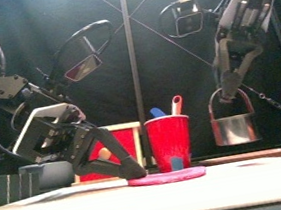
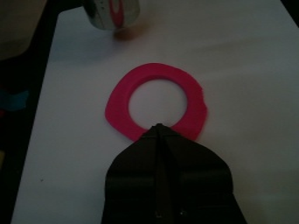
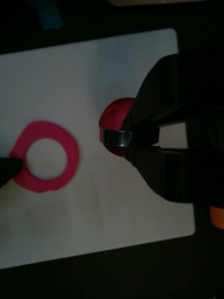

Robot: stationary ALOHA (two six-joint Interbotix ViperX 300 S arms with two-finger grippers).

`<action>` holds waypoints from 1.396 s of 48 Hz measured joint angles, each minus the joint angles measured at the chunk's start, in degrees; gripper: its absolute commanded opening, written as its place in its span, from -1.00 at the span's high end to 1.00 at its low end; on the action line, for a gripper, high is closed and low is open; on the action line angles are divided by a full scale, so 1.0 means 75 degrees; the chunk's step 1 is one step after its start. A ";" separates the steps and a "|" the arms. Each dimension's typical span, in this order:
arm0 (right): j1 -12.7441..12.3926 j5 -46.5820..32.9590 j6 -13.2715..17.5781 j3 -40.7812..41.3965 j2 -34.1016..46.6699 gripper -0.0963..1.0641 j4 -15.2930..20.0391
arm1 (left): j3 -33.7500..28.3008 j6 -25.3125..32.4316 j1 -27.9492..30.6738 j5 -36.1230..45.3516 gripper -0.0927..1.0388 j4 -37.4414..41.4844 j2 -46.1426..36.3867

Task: Get the cutter from the drawer then cut the dough then place the extra dough in the bowl
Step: Place the extra dough in the bowl

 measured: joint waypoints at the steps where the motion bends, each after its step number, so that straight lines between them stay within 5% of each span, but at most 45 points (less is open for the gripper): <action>1: 0.0000 -0.0012 0.0000 0.0047 -0.0023 -0.09 0.0035 | 0.0000 0.0012 0.0000 0.0000 0.07 0.0000 -0.0012; 10: 0.0000 -0.0223 -0.0012 0.0422 -0.0059 -0.21 0.0094 | 0.0023 0.0012 0.0023 0.0070 0.07 -0.0012 -0.0117; 24: -0.0012 -0.0762 -0.0012 0.0551 -0.0059 -0.66 0.0094 | 0.0035 0.0000 0.0082 0.0082 0.04 -0.0023 -0.0316; 45: -0.0094 -0.1664 -0.0012 0.0504 -0.0059 -0.69 -0.0012 | 0.0070 -0.0012 0.0152 0.0082 -0.04 -0.0023 -0.0961; 56: -0.0105 -0.1770 -0.0023 0.0504 -0.0035 -0.68 -0.0117 | 0.0035 -0.0012 0.0363 0.0234 -0.35 -0.0117 -0.1008; 67: -0.0105 -0.1910 -0.0023 0.0504 0.0023 -0.68 -0.0211 | -0.0563 0.0199 0.0961 0.1711 -0.73 -0.0527 -0.0914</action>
